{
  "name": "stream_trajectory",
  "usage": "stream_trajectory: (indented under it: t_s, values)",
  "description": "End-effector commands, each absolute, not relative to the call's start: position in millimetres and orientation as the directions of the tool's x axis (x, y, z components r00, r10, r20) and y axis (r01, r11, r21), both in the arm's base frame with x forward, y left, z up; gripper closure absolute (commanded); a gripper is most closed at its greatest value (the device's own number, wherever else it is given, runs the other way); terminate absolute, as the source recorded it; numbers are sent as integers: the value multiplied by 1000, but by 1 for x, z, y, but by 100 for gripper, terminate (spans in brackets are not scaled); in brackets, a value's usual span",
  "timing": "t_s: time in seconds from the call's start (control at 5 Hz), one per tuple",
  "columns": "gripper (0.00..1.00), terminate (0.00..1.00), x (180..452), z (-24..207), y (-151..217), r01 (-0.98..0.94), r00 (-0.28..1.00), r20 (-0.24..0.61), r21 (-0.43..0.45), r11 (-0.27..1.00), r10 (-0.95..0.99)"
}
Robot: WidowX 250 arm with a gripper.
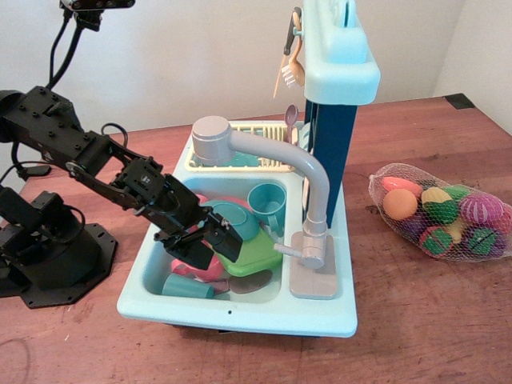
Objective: Turn lever vertical to front
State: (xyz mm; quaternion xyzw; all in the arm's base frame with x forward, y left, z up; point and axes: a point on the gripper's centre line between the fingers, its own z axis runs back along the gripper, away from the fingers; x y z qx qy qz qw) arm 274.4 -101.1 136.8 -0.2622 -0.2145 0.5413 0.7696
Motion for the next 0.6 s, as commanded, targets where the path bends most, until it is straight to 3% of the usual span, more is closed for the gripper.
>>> stream_trajectory:
  t_s: [0.0,0.2,0.4]
  values:
    - [0,0,276,144,-103,-699,330,49,-658,279,943]
    - [0,0,276,144,-103,-699,330,49,-658,279,943]
    - [0,100,276,144,-103,-699,330,49,-658,279,943]
